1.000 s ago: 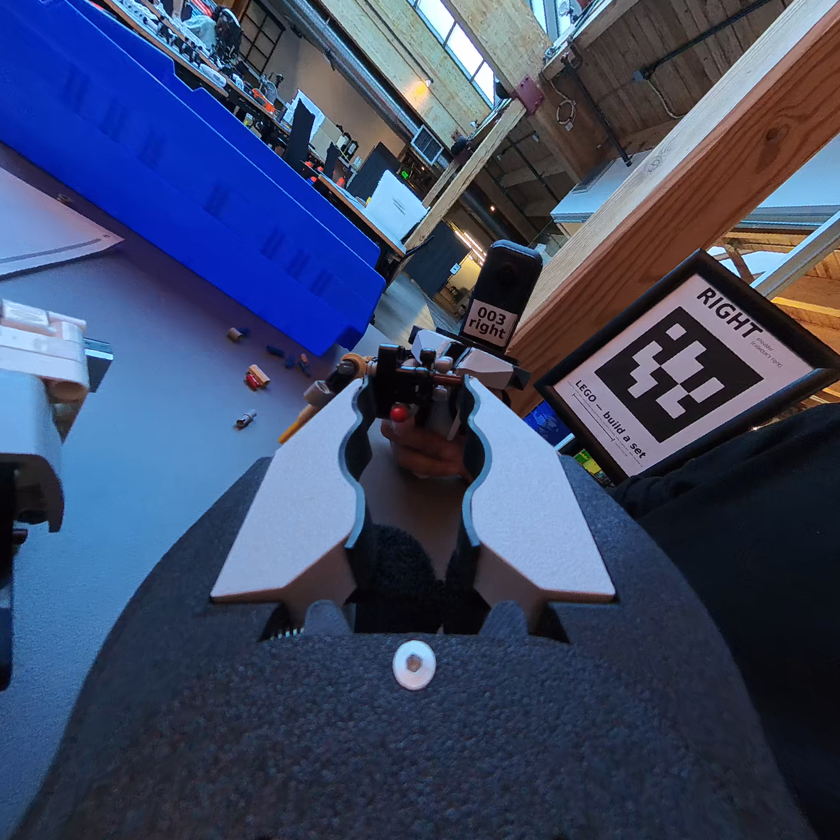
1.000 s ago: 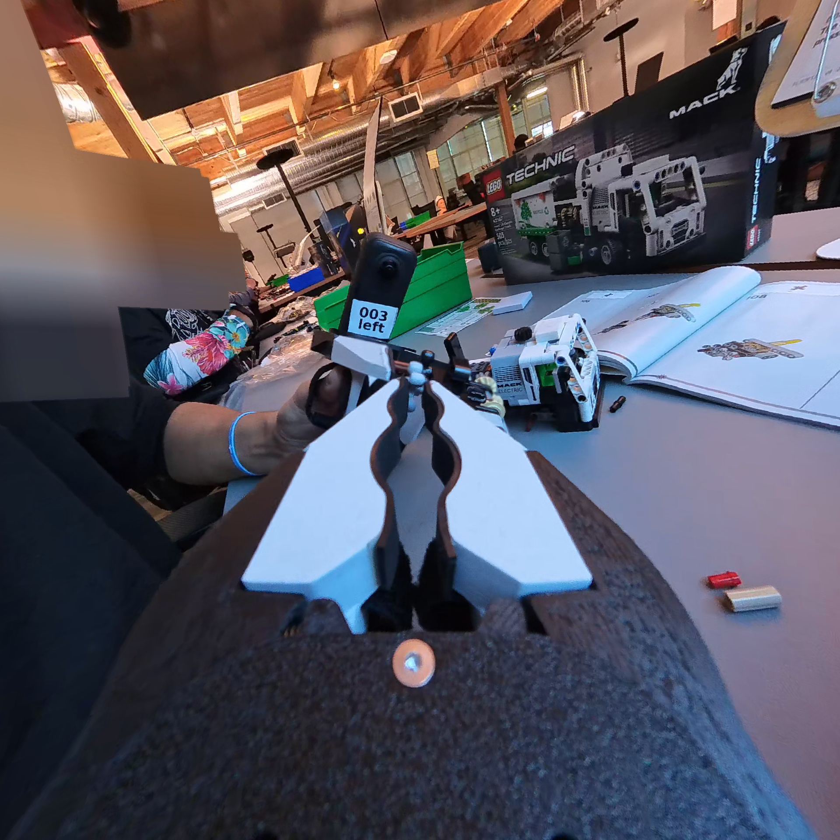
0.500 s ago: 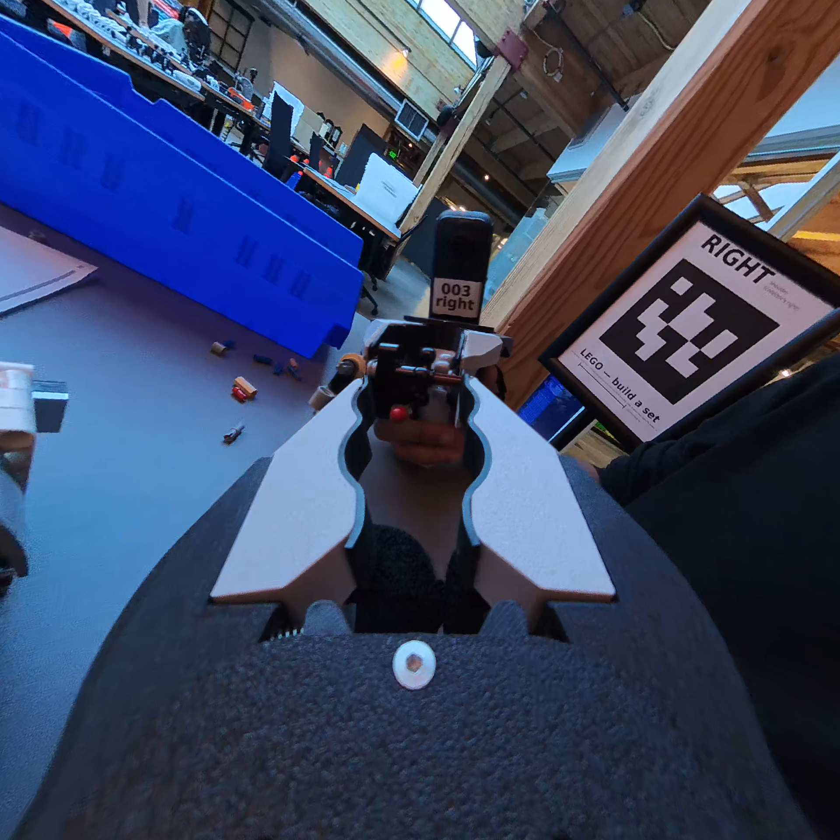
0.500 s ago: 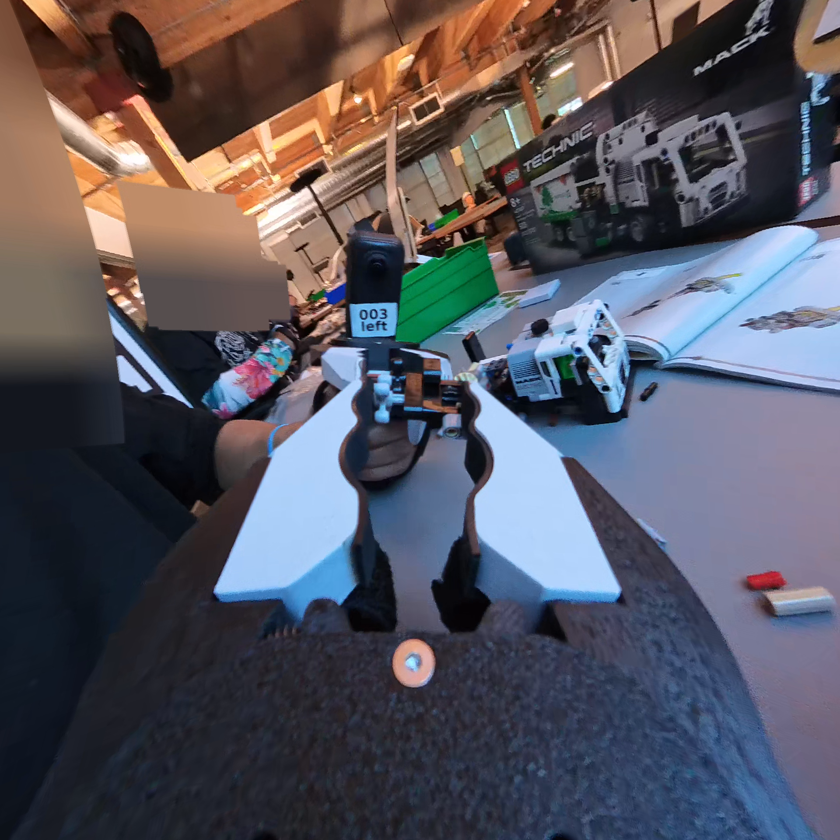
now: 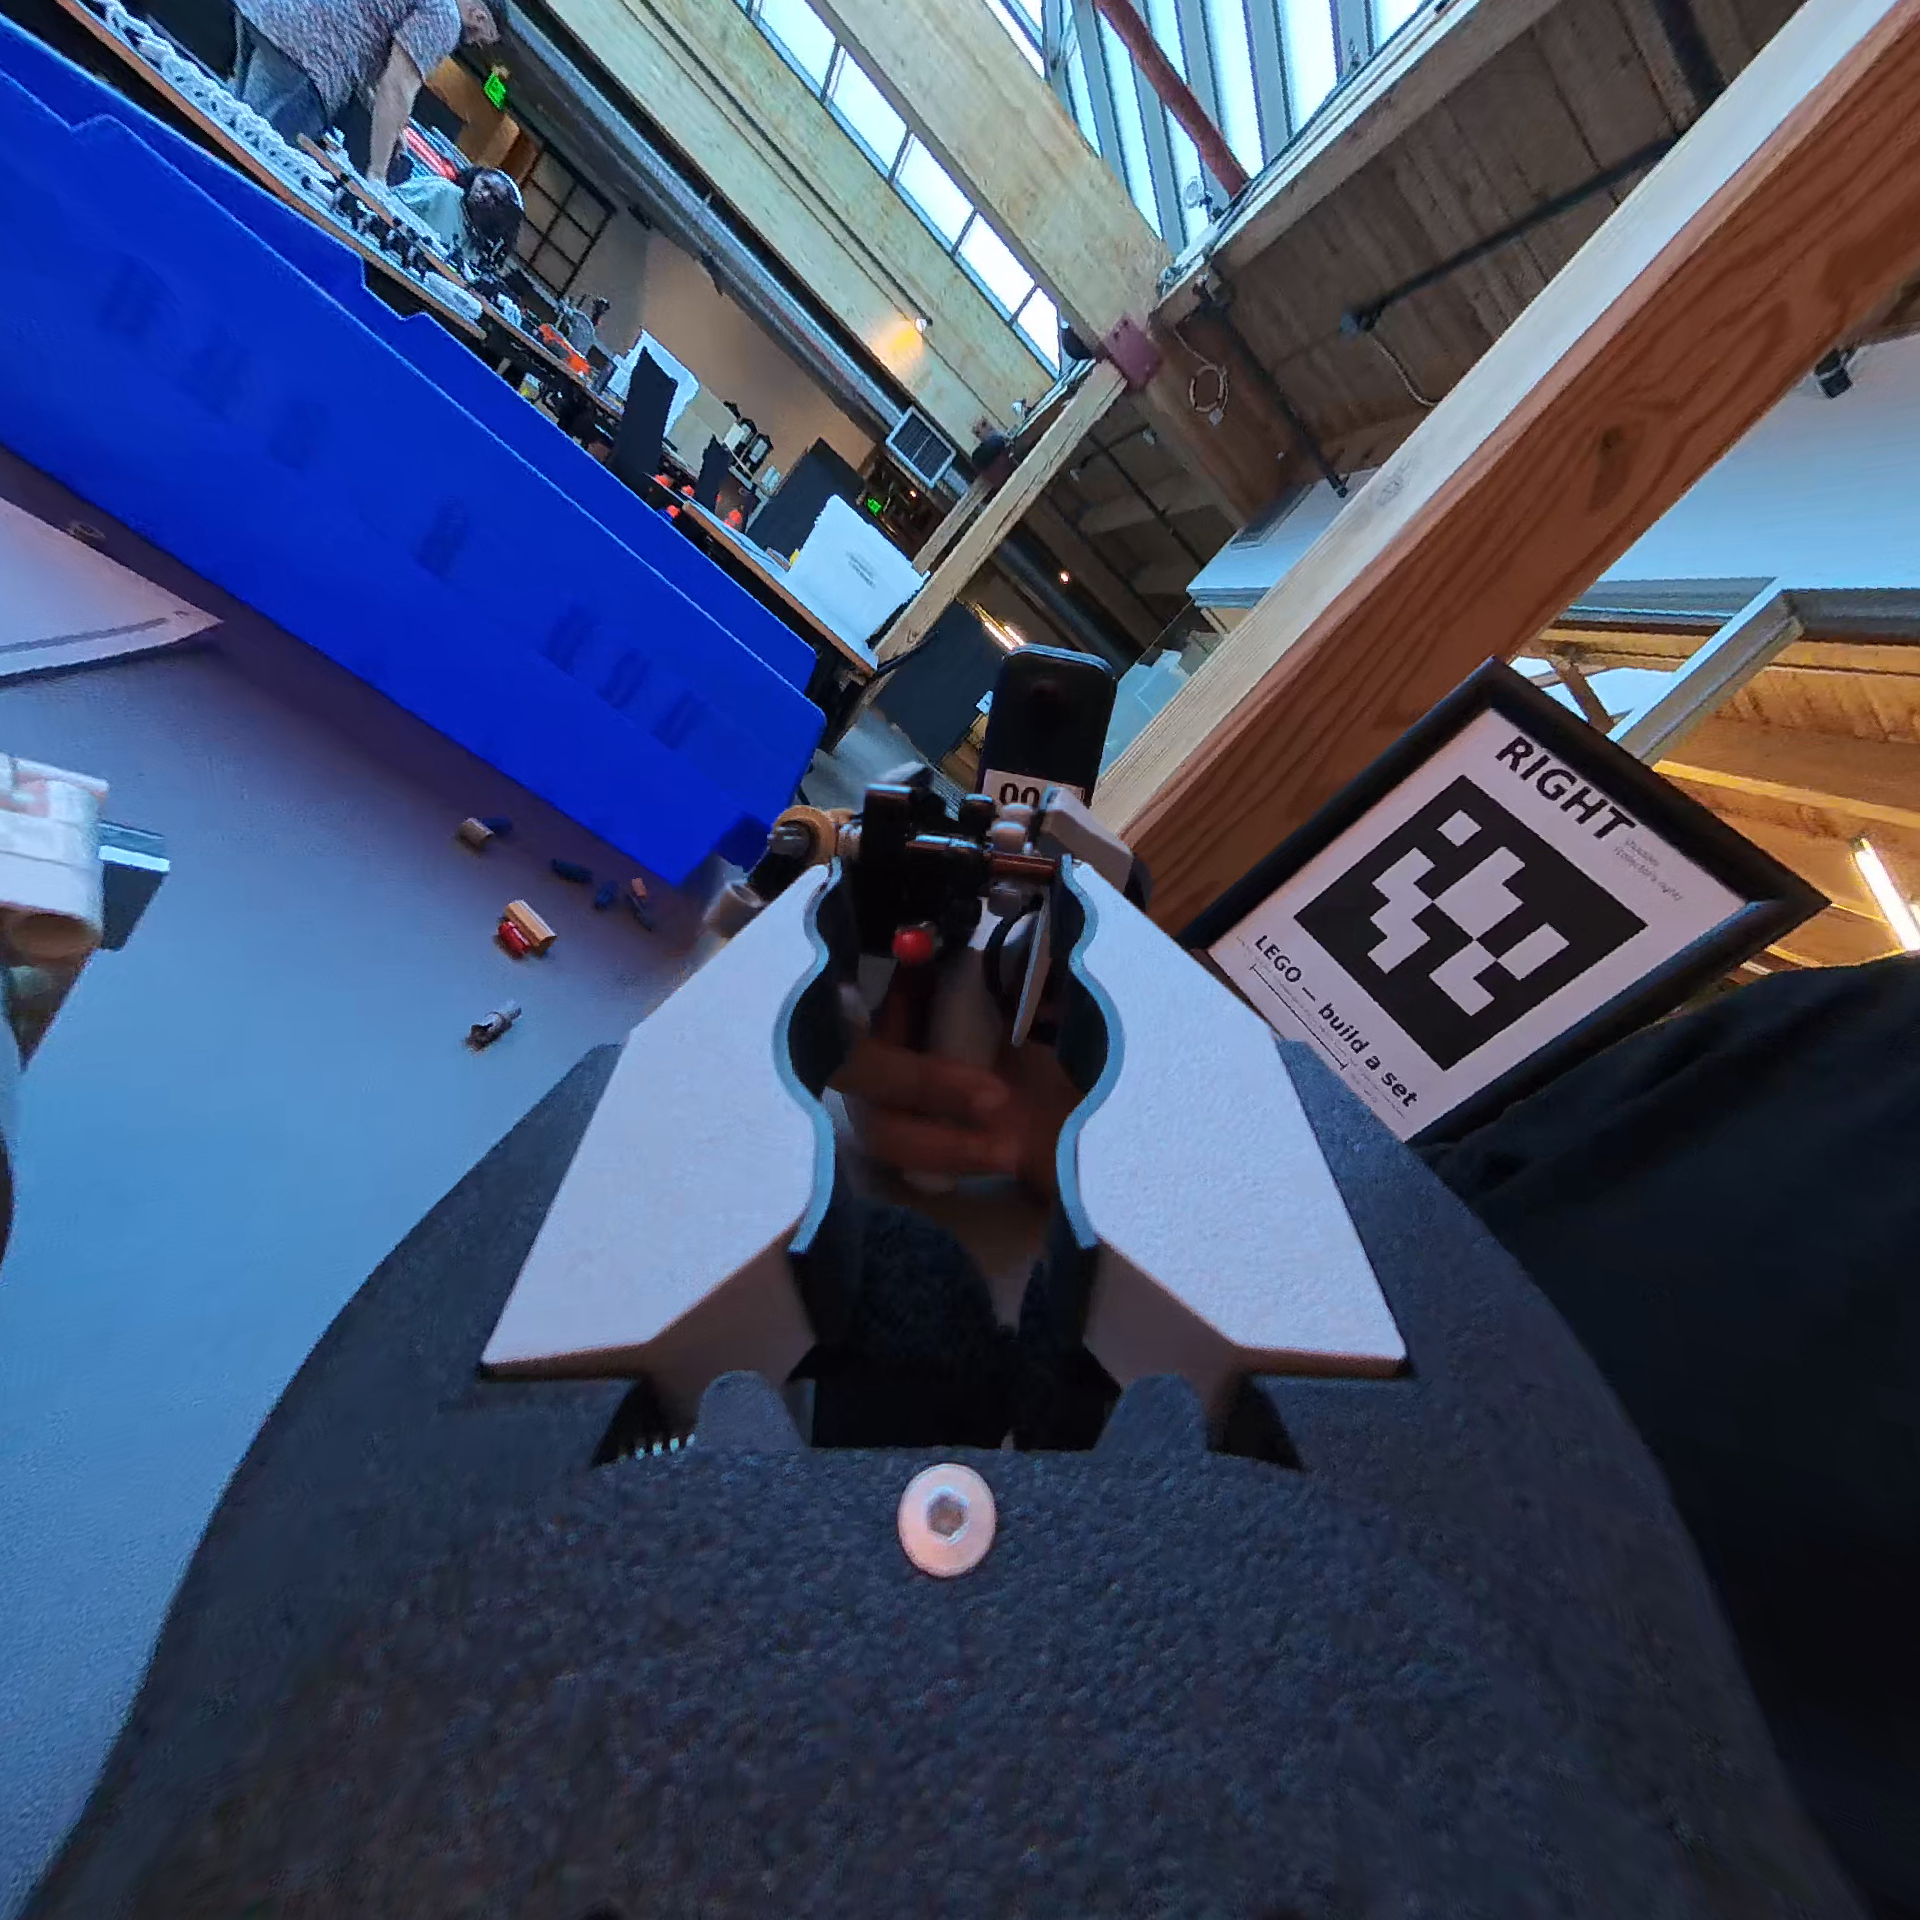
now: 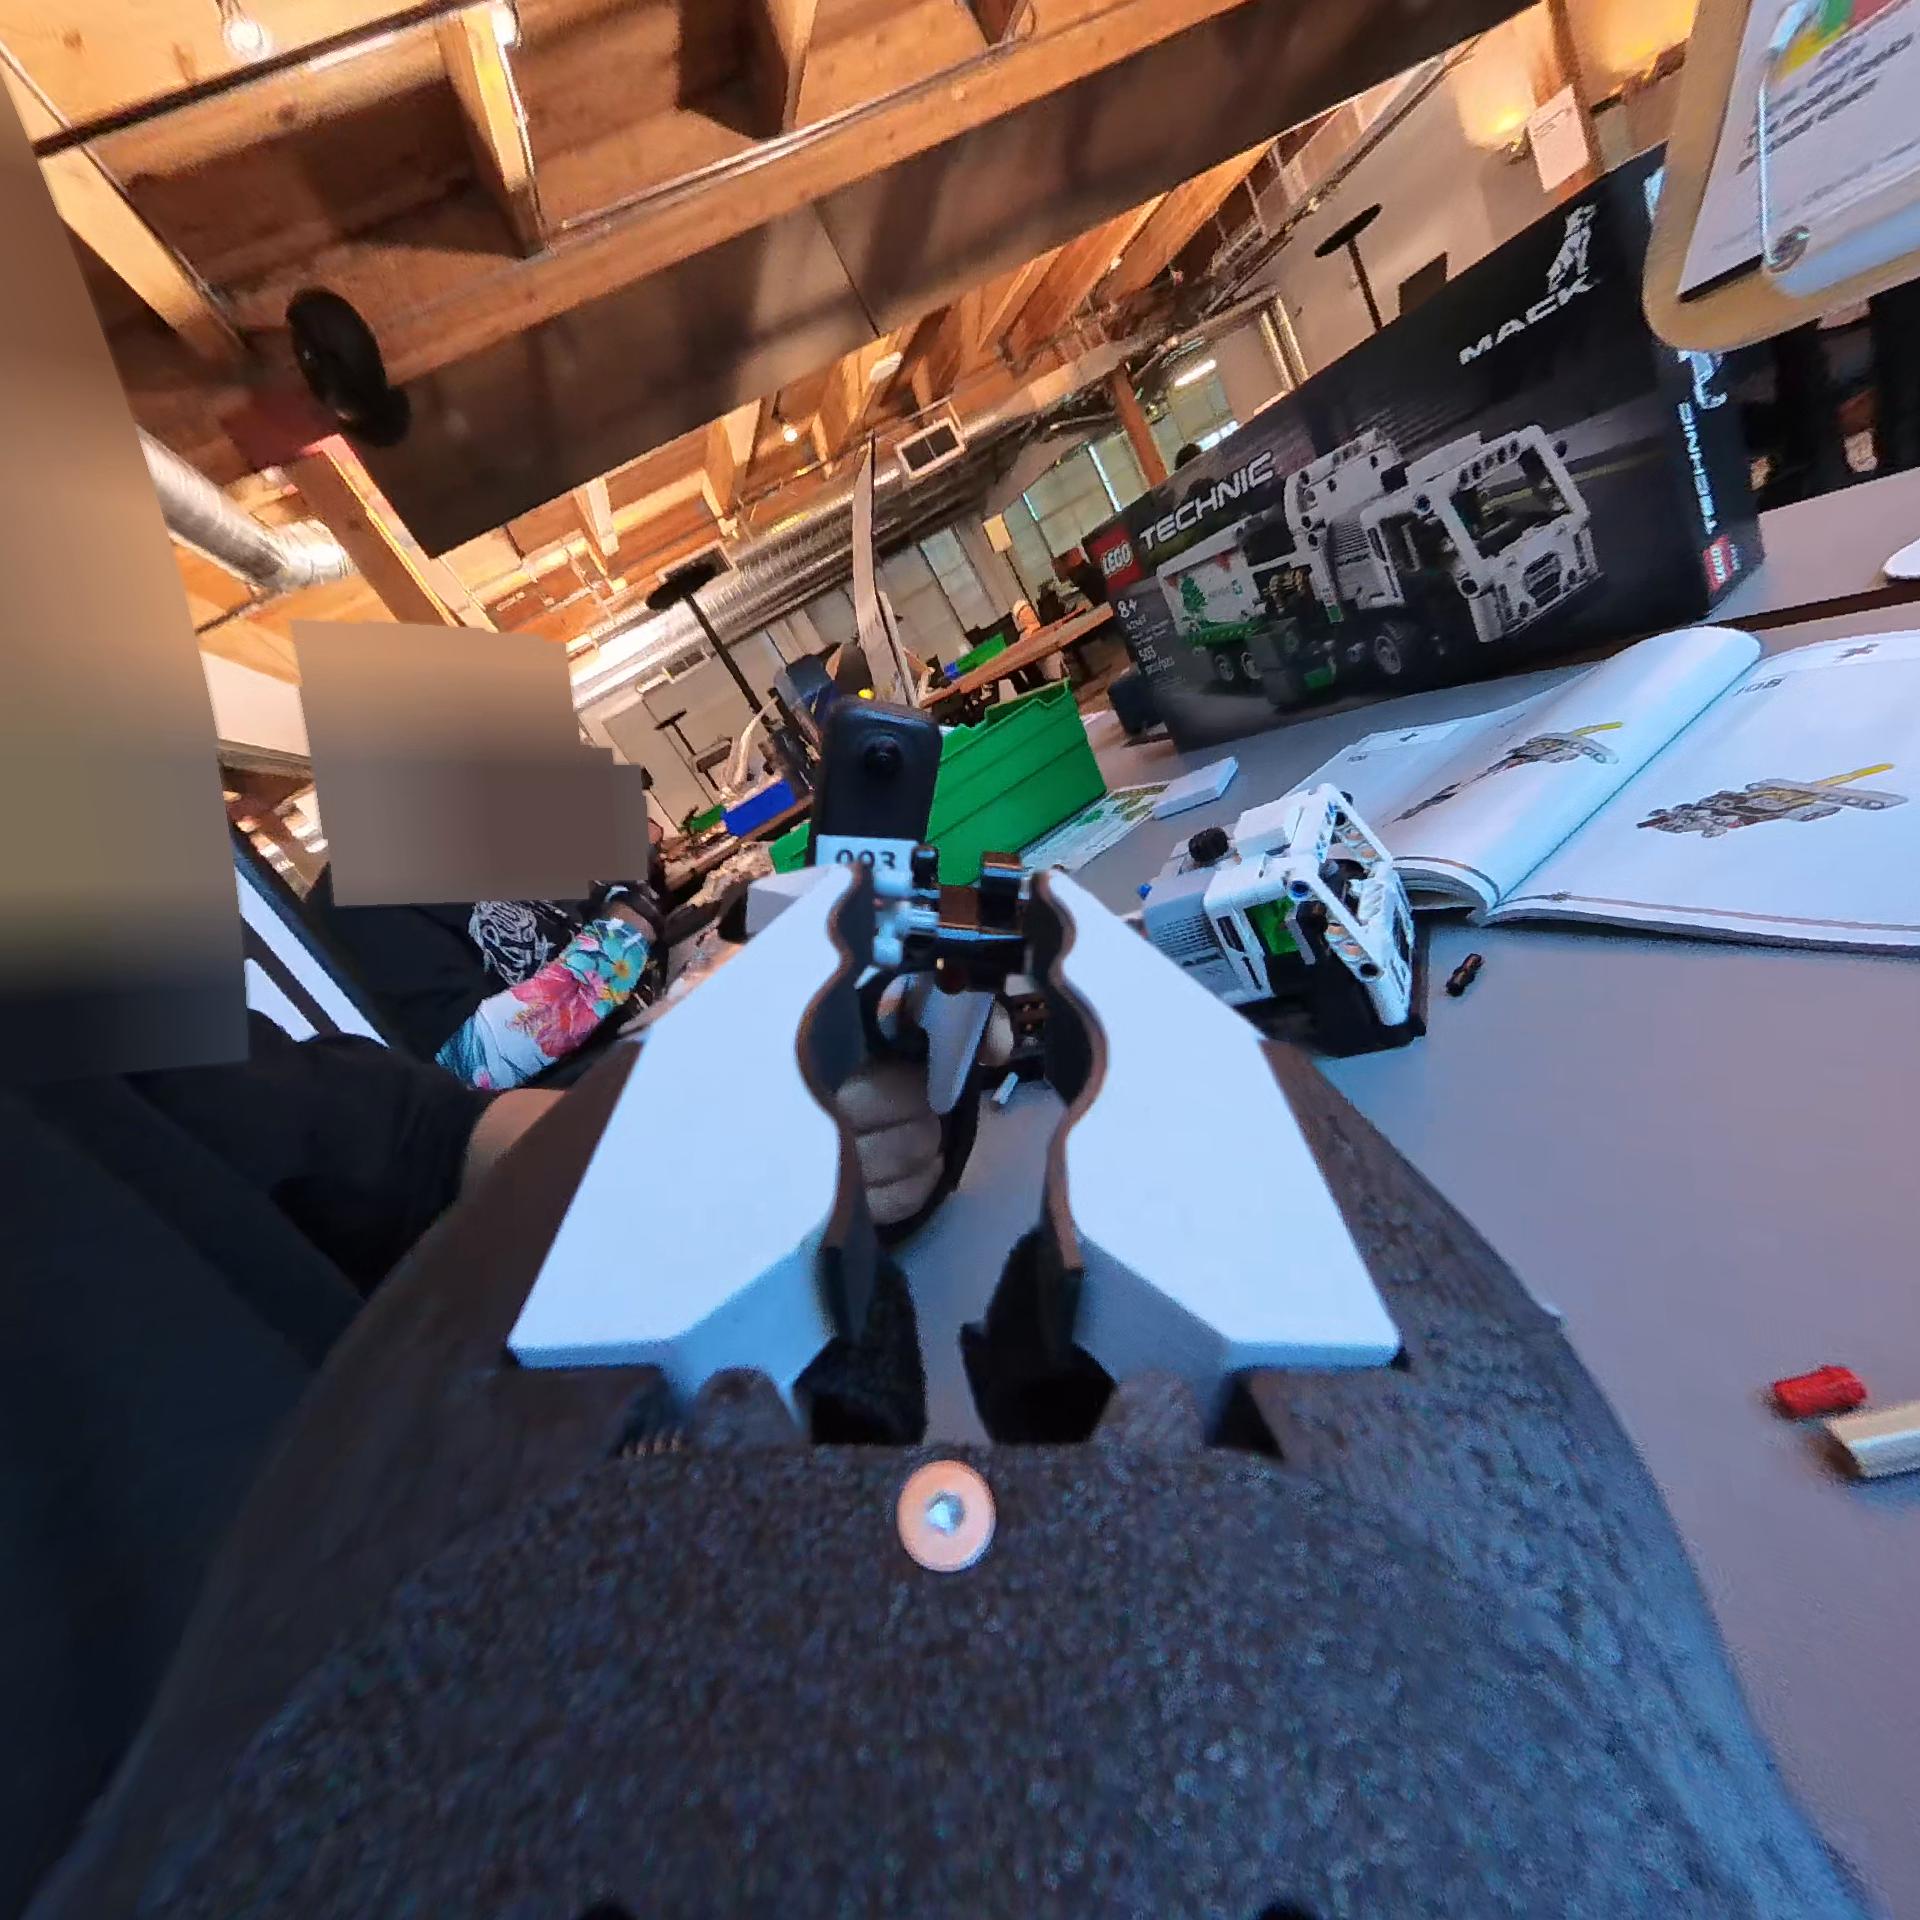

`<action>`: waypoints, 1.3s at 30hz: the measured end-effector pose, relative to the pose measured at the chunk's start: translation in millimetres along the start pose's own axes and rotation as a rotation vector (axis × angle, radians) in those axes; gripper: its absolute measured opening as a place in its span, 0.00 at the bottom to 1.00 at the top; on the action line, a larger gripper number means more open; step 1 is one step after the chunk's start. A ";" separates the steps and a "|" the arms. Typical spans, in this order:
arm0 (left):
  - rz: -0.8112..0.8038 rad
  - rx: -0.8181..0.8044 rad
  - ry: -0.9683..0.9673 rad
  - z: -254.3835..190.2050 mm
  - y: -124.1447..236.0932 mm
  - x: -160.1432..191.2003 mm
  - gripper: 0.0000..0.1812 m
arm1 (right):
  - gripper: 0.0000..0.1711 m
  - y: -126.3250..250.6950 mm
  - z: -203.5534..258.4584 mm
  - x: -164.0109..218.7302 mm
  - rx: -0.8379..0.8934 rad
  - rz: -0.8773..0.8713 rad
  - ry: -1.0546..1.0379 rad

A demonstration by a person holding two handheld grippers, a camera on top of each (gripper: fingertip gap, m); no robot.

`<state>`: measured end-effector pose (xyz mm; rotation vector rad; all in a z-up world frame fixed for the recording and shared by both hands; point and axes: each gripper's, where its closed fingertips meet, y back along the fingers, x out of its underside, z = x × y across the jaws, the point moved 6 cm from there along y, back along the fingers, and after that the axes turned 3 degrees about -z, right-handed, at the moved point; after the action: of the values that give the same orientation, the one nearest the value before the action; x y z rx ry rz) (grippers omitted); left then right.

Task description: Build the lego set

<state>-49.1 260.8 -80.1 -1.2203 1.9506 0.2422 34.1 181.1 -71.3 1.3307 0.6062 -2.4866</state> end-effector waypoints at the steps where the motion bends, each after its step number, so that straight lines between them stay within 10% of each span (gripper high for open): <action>1: -0.003 -0.003 0.001 0.5 -0.1 0.1 0.19 | 0.13 -1.1 1.4 -0.1 -0.013 -0.006 -0.014; 39: -0.041 -0.075 -0.204 -10.6 -0.1 -3.7 0.19 | 0.26 3.7 -4.6 0.4 0.005 0.041 -0.035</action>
<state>-53.9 257.5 -70.5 -1.2324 1.7528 0.4057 38.8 180.0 -74.7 1.2856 0.5592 -2.4748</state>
